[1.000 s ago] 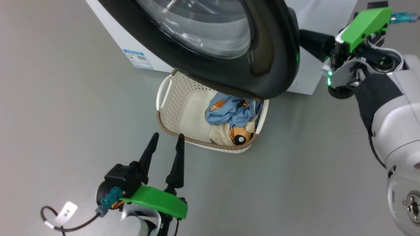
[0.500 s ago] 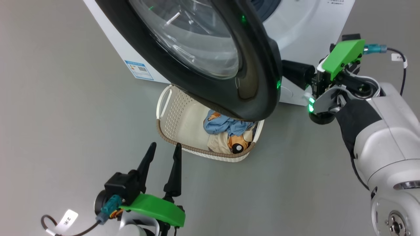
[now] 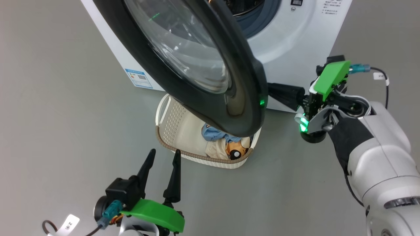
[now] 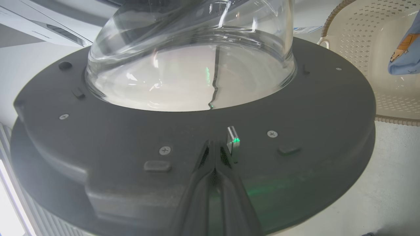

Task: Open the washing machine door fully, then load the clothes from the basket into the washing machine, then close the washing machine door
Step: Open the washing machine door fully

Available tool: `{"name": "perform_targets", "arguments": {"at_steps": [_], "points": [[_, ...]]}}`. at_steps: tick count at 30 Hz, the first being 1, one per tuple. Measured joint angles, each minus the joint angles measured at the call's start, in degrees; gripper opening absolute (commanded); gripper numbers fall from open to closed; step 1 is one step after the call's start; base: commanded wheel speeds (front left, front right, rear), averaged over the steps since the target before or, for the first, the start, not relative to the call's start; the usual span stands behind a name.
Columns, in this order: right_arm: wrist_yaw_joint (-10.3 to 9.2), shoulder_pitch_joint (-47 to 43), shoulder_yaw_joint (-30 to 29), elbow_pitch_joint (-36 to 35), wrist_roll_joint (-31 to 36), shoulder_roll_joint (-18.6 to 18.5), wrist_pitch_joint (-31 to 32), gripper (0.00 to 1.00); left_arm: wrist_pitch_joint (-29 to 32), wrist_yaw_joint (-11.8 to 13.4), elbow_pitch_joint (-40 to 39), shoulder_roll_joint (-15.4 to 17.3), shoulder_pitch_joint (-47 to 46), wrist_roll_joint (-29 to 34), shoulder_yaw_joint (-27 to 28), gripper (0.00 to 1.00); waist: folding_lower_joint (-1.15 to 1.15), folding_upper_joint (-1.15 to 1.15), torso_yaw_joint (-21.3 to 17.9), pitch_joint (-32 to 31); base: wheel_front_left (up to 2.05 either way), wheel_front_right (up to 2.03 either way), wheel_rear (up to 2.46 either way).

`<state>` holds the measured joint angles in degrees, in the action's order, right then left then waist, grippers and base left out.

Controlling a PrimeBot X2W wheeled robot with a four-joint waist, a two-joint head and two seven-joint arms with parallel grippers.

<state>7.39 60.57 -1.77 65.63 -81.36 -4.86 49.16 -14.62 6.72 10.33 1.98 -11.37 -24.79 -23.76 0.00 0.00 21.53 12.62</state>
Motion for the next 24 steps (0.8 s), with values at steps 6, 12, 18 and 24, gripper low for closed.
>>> {"name": "perform_targets", "arguments": {"at_steps": [6, 12, 18, 24], "points": [[0.0, -2.5, 6.0, -2.4, -5.7, 0.0, 0.7, 0.0, 0.0, 0.0, 0.0, 0.0, 0.4, 0.4, 0.2, 1.0, 0.0, 0.0, -0.5, -0.7, 0.0, 0.0, 0.0], [0.0, -4.6, 13.3, -5.5, -12.1, 0.0, 0.7, 0.0, 0.0, 0.0, 0.0, 0.1, 0.9, 0.6, 0.2, 1.0, 0.0, 0.0, -0.9, -0.8, 0.0, 0.0, 0.0], [0.0, -6.1, 20.5, -8.6, -18.0, 0.0, -1.0, 0.0, 0.0, -0.2, 0.0, 0.1, 0.9, 0.9, 0.2, 1.0, 0.0, 0.0, -0.8, -0.9, 0.0, 0.0, 0.0], [0.0, -6.9, 26.7, -10.7, -23.3, -0.1, -3.1, 0.0, 0.0, -0.3, 0.0, 0.1, 0.9, 0.9, 0.1, 1.0, 0.0, 0.0, -0.4, -1.1, 0.0, 0.0, 0.0]]}}
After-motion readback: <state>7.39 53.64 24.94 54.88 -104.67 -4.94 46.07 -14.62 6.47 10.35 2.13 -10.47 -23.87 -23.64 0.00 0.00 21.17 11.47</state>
